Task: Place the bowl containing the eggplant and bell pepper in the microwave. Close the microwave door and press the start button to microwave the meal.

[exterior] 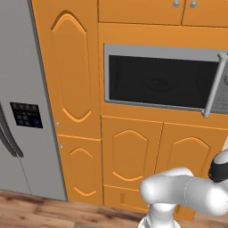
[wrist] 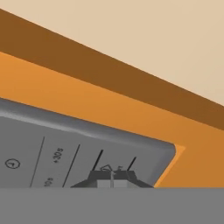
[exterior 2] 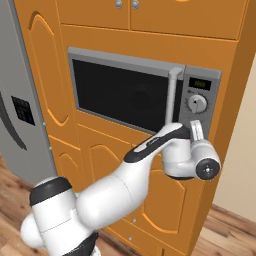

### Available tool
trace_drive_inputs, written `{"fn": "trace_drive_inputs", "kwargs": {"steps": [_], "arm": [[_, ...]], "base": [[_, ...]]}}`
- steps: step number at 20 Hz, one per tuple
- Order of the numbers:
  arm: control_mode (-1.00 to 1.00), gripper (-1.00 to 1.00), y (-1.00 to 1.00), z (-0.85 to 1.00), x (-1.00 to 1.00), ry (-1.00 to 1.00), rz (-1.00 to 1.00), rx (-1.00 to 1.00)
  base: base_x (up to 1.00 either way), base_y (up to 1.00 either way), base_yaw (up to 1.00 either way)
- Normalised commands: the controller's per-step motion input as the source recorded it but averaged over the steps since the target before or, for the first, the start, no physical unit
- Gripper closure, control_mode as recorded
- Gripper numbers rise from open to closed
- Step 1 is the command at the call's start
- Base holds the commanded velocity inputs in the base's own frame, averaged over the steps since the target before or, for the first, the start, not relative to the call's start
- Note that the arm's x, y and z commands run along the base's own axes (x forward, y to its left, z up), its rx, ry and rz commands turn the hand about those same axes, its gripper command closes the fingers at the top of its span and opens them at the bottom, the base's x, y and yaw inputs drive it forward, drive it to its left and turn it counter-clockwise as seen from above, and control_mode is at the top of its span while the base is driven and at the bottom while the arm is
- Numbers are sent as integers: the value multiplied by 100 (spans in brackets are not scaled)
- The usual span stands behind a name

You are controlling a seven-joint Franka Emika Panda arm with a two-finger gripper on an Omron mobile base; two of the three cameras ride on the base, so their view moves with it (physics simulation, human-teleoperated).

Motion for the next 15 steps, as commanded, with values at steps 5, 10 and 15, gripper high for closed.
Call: {"fn": "trace_drive_inputs", "kwargs": {"steps": [5,10,15], "arm": [[-100,100,-15,-12,25,0,0,0],[-100,100,-4,-8,38,0,-6,0],[-100,100,0,-5,57,0,-22,0]], "base": [[0,0,0],[0,0,0],[0,0,0]]}}
